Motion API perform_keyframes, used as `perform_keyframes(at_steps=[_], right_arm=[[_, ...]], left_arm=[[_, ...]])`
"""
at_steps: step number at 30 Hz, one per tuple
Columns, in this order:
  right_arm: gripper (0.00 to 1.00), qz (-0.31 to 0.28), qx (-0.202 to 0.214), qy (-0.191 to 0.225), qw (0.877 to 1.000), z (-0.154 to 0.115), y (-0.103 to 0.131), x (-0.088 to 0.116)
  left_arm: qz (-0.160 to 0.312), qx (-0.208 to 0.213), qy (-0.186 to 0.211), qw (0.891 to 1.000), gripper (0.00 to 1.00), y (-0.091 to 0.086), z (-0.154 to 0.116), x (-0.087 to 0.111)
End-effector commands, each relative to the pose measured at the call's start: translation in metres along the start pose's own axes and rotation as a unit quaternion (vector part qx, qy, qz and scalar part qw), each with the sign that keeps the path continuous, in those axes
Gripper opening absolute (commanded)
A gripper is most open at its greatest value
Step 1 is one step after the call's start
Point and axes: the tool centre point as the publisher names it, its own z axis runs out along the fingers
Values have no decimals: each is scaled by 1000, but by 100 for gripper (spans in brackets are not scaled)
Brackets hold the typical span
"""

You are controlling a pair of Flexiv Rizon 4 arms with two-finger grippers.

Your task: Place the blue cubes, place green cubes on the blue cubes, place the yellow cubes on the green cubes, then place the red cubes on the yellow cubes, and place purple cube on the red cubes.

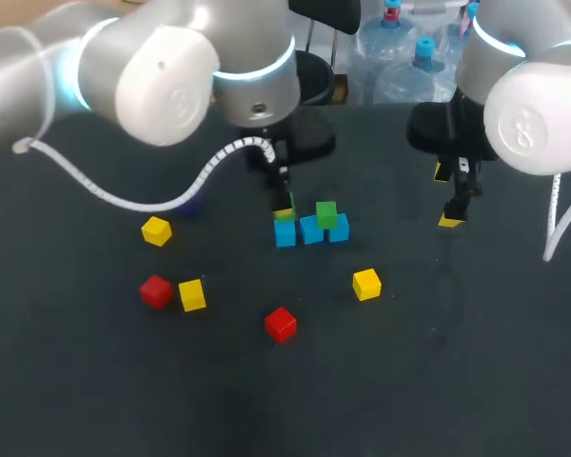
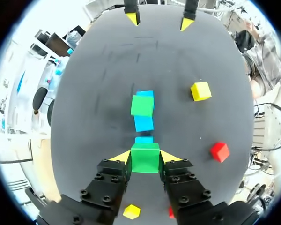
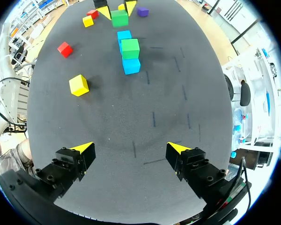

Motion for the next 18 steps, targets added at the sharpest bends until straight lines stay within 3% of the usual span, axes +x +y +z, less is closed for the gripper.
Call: perform_keyframes(at_steps=[1, 9, 18], right_arm=[[100, 0, 1, -1, 1000, 0, 0, 1], [100, 0, 1, -1, 1000, 0, 0, 1], [100, 0, 1, -1, 1000, 0, 0, 1]], left_arm=[[-7, 22, 25, 999, 0, 4, 2, -11], [-31, 34, 31, 998, 0, -10, 9, -7], [-31, 34, 31, 998, 0, -10, 9, -7]])
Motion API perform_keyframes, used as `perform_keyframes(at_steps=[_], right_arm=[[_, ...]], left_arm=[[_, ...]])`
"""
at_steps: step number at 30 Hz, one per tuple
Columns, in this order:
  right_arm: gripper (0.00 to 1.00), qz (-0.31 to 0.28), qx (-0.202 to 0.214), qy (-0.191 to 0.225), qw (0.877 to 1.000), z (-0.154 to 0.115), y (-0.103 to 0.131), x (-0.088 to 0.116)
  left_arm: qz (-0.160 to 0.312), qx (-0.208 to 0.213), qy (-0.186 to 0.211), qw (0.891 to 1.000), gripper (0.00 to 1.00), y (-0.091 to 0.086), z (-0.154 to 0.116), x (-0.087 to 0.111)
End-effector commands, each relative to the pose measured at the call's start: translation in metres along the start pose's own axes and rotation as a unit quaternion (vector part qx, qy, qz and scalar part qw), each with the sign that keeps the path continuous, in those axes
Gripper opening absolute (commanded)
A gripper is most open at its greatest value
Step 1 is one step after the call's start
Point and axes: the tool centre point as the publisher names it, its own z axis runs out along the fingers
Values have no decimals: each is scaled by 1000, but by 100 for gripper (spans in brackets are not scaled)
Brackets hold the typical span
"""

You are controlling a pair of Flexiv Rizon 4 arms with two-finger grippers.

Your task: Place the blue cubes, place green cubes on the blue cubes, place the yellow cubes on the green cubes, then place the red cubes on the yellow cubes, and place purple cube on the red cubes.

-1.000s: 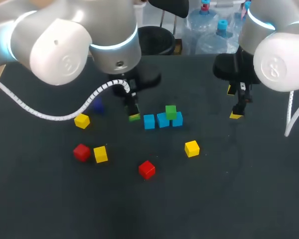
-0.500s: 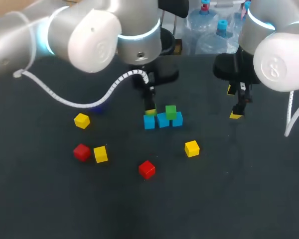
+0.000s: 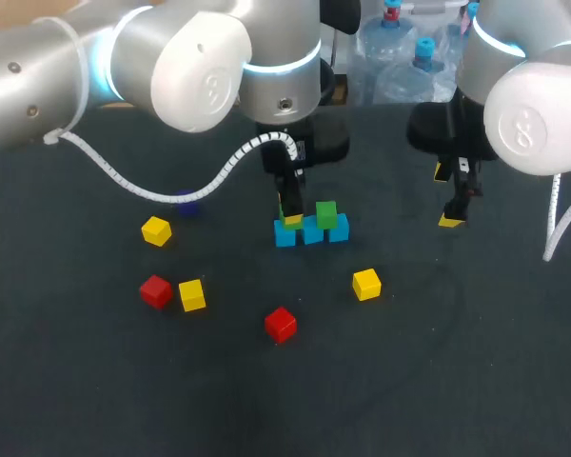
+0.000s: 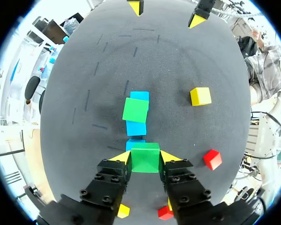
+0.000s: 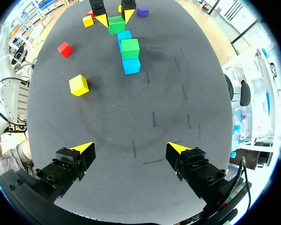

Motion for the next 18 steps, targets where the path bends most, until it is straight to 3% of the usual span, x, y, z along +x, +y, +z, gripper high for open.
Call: perform_keyframes(at_steps=[1, 18], right_arm=[[100, 0, 1, -1, 1000, 0, 0, 1], [100, 0, 1, -1, 1000, 0, 0, 1]], left_arm=[[0, 0, 0, 1000, 0, 0, 0, 1], [-6, -2, 11, 1000, 0, 8, 3, -7]])
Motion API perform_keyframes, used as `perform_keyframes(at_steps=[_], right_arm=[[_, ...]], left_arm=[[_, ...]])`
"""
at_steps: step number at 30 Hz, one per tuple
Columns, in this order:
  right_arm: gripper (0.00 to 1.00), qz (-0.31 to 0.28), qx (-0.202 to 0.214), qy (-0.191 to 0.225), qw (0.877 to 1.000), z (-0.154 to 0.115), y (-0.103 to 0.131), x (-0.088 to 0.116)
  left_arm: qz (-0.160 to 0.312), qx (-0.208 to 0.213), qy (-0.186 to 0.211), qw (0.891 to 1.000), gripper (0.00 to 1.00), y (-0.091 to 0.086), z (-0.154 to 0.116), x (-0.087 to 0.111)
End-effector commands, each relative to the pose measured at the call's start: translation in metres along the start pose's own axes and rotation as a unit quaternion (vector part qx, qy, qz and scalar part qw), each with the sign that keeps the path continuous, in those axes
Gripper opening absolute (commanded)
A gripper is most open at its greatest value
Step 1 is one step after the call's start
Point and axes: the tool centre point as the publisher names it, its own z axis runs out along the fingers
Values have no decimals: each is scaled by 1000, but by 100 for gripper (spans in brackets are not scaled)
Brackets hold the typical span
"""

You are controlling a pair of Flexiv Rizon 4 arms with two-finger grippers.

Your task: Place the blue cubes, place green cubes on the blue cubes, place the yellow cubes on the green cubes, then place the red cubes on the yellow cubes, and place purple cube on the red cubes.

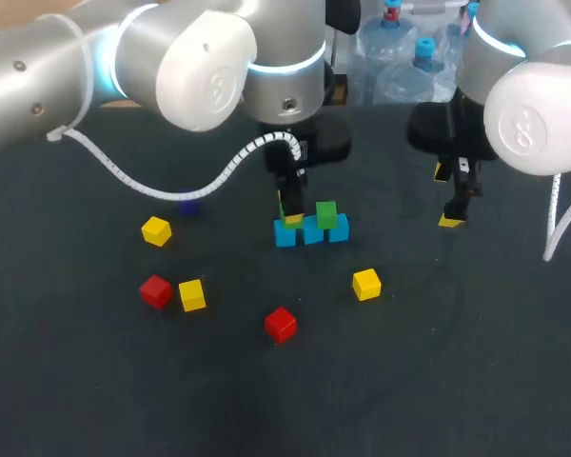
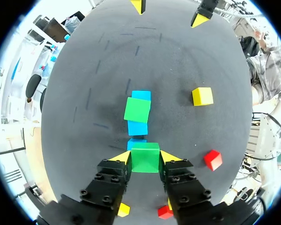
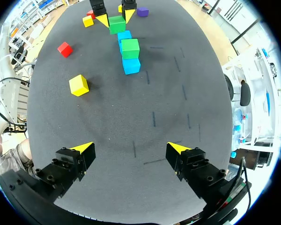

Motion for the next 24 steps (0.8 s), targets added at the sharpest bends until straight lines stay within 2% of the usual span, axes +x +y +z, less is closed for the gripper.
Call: perform_keyframes(at_steps=[1, 12, 24], right_arm=[[100, 0, 1, -1, 1000, 0, 0, 1], [100, 0, 1, -1, 1000, 0, 0, 1], [100, 0, 1, -1, 1000, 0, 0, 1]], left_arm=[[0, 4, 2, 1000, 0, 7, 4, -6], [-19, 2, -3, 1000, 0, 8, 7, -2], [-18, 5, -12, 1000, 0, 10, 13, -9]])
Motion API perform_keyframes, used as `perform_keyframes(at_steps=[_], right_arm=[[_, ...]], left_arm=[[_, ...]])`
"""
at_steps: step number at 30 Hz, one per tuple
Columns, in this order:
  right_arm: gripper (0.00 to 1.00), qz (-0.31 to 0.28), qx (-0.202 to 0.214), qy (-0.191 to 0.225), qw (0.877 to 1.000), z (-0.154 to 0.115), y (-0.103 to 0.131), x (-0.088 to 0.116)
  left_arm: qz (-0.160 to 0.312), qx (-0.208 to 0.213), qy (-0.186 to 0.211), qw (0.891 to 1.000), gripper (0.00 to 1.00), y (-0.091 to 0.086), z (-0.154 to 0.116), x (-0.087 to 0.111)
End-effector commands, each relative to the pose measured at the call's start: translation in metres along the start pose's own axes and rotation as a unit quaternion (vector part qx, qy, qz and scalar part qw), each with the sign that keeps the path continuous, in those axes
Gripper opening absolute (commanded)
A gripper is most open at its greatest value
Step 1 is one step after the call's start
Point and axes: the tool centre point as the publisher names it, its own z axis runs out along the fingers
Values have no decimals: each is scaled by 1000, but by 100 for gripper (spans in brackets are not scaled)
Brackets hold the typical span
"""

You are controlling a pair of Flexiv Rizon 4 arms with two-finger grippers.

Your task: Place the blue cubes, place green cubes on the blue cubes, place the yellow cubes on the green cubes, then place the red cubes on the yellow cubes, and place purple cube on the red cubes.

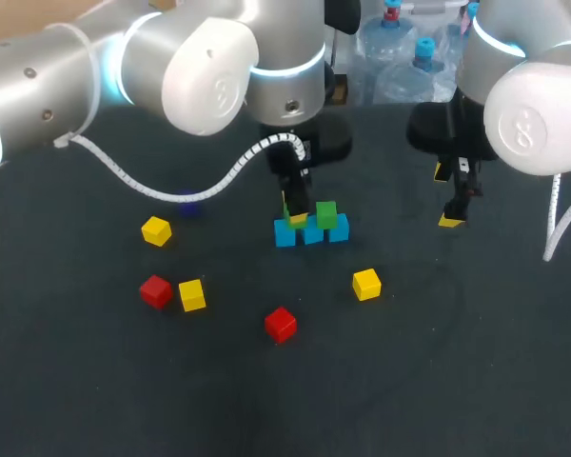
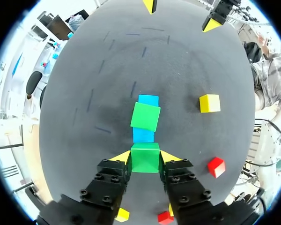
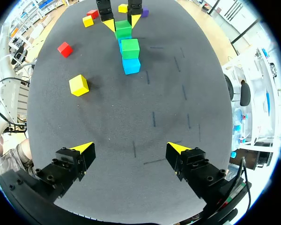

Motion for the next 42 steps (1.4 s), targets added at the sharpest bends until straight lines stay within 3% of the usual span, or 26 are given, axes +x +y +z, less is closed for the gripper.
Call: perform_keyframes(at_steps=[1, 42], right_arm=[[100, 0, 1, -1, 1000, 0, 0, 1], [100, 0, 1, -1, 1000, 0, 0, 1]], left_arm=[[1, 3, 0, 1000, 0, 2, 2, -2], [12, 18, 2, 1000, 0, 2, 7, -8]])
